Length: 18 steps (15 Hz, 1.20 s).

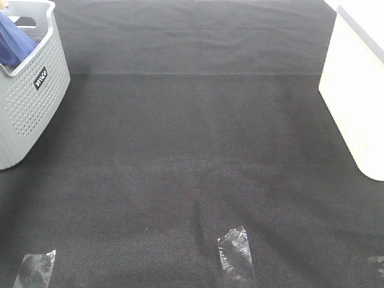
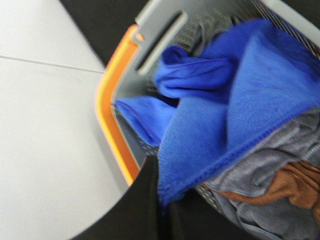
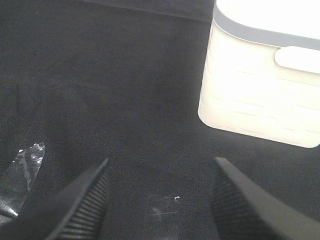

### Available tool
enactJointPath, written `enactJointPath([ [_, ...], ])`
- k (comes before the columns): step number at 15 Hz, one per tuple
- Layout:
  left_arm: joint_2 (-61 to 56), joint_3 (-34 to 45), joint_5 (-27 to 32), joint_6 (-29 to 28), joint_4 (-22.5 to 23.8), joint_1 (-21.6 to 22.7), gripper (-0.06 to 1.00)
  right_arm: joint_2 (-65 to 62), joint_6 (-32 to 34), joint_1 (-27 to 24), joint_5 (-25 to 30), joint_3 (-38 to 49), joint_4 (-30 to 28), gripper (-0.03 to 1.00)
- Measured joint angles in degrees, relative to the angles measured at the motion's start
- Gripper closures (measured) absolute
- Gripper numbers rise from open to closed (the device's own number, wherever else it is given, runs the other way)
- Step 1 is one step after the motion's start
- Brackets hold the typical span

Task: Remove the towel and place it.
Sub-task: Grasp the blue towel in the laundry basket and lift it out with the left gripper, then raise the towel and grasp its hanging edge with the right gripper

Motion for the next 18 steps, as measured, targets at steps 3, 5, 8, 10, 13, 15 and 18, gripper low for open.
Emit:
enactJointPath([
  [3, -4.18, -1.03, -2.52, 0.00, 0.06, -2.92, 0.94, 0.00, 0.00, 0.00, 0.00, 0.00, 0.00, 0.37],
  [5, -7.16, -1.03, -4.87, 0.00, 0.11, -5.56, 0.94, 0.00, 0.00, 0.00, 0.00, 0.00, 0.00, 0.37],
  [8, -10.08, -1.03, -8.25, 0.00, 0.23, -9.40, 0.94, 0.00, 0.00, 0.00, 0.00, 0.00, 0.00, 0.37],
  [10, -11.80, -1.03, -10.14, 0.00, 0.29, -12.83, 0.94, 0.97, -0.69, 0.00, -0.11, -0.17, 1.20, 0.37],
  [13, -12.49, -1.03, -11.63, 0.00, 0.69, -18.56, 0.94, 13.69, -6.93, 0.00, -16.39, -0.92, 12.15, 0.37],
  [15, -12.49, -1.03, -11.63, 0.00, 1.15, -21.54, 0.94, 24.12, -15.01, 0.00, -23.03, -0.92, 19.54, 0.37],
  [18, -12.49, -1.03, -11.63, 0.00, 1.15, -26.07, 0.94, 40.11, -42.74, 0.00, -28.82, -0.92, 40.39, 0.37],
])
